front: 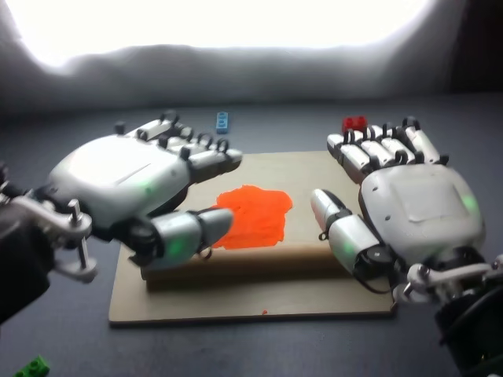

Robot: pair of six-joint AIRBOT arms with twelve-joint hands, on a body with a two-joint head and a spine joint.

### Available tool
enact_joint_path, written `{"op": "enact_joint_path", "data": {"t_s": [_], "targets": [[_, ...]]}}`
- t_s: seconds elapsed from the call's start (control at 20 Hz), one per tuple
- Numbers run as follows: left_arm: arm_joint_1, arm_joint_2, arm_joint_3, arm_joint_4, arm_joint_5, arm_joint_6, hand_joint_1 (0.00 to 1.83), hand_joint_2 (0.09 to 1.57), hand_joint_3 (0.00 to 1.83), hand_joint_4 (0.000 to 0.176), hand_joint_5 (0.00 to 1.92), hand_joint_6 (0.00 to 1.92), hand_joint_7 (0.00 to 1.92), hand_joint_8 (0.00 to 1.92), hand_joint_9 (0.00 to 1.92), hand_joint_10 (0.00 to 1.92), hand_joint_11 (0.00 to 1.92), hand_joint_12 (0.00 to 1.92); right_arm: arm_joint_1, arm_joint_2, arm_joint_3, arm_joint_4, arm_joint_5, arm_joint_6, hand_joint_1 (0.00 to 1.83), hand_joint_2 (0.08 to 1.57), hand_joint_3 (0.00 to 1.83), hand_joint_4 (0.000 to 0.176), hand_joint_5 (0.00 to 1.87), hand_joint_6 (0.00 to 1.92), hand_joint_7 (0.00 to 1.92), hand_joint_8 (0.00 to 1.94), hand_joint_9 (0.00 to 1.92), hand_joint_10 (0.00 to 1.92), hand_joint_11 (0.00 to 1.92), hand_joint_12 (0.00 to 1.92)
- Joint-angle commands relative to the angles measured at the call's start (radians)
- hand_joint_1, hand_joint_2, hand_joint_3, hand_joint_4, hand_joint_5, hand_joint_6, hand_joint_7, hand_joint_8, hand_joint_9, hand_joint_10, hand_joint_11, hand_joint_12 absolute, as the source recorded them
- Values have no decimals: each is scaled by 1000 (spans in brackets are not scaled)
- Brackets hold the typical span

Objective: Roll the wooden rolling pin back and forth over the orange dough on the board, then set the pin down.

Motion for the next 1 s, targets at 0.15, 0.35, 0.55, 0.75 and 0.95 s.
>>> {"op": "enact_joint_path", "data": {"t_s": [0.15, 0.35, 0.55, 0.75, 0.95], "targets": [[-97, 17, -8, 24, 56, 33, 0, 1460, 0, 0, 310, 28, 421, 30, 342, 31, 0, 596, 51, 60, -13, -94, -19, 25, 0, 1479, 0, 0, 564, 69, 589, 61, 480, 68, 0, 1131], [-168, 74, -29, 24, 131, 56, 0, 1460, 0, 0, 600, 60, 704, 147, 520, 536, 73, 1398, 96, 122, -14, -95, 73, 56, 263, 1376, 0, 0, 641, 533, 844, 274, 562, 807, 138, 1546], [-222, 124, -49, 24, 187, 67, 0, 1484, 1, 0, 498, 1032, 473, 1310, 370, 1581, 165, 1904, 138, 168, -14, -95, 144, 113, 360, 1374, 4, 0, 554, 1235, 674, 1239, 563, 1521, 433, 1826], [-259, 128, -65, 24, 194, 67, 15, 1538, 9, 0, 669, 1380, 673, 1628, 567, 1795, 399, 1921, 182, 209, -14, -95, 230, 163, 379, 1416, 3, 0, 669, 1538, 791, 1618, 702, 1832, 637, 1921], [-267, 128, -82, 24, 194, 70, 104, 1551, 4, 0, 613, 1714, 658, 1881, 613, 1919, 477, 1921, 235, 249, -14, -95, 352, 224, 786, 1372, 19, 0, 611, 1660, 834, 1715, 766, 1920, 711, 1921]]}}
